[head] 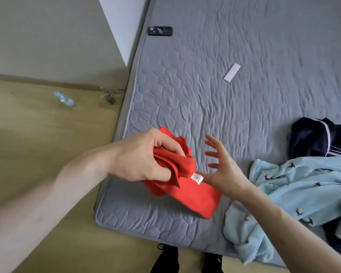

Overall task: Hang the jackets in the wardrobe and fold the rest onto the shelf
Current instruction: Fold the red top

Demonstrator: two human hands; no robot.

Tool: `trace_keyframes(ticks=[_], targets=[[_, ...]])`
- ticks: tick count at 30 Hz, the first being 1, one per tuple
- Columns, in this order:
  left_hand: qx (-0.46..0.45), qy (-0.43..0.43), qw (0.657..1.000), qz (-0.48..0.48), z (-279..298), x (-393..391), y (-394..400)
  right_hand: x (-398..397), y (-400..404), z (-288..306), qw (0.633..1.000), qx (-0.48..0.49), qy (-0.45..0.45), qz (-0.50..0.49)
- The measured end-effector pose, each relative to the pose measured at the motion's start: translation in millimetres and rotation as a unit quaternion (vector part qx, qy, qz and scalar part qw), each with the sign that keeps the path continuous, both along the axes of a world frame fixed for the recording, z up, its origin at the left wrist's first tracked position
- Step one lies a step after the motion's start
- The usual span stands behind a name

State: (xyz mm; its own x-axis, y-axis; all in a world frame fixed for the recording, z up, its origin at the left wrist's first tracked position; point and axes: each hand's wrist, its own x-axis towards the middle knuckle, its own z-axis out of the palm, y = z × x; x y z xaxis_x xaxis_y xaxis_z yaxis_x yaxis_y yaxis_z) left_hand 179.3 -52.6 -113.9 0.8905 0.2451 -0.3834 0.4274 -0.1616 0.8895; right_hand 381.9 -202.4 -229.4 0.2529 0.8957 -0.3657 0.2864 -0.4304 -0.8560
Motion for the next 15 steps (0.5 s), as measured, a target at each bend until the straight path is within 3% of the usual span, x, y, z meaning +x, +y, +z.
trace_keyframes(ticks=[6, 8, 10, 13, 15], targets=[[0.048, 0.050, 0.997, -0.019, 10, -21, -1, -27, 46, -6, 0.979, -0.002, -0.023, 0.201], [0.090, 0.078, 0.993, 0.007, 4, -32, 7, -32, 48, -7, 0.983, 0.018, -0.032, 0.177], [0.195, 0.114, 0.973, 0.055, -9, -48, 19, -28, 43, -4, 0.993, 0.038, -0.017, 0.113], [0.302, 0.158, 0.922, 0.186, -37, -73, 24, -13, 22, 15, 0.993, 0.068, 0.092, -0.014], [0.306, 0.212, 0.881, 0.292, -57, -82, 15, -8, 4, 31, 0.987, 0.057, 0.139, -0.064]])
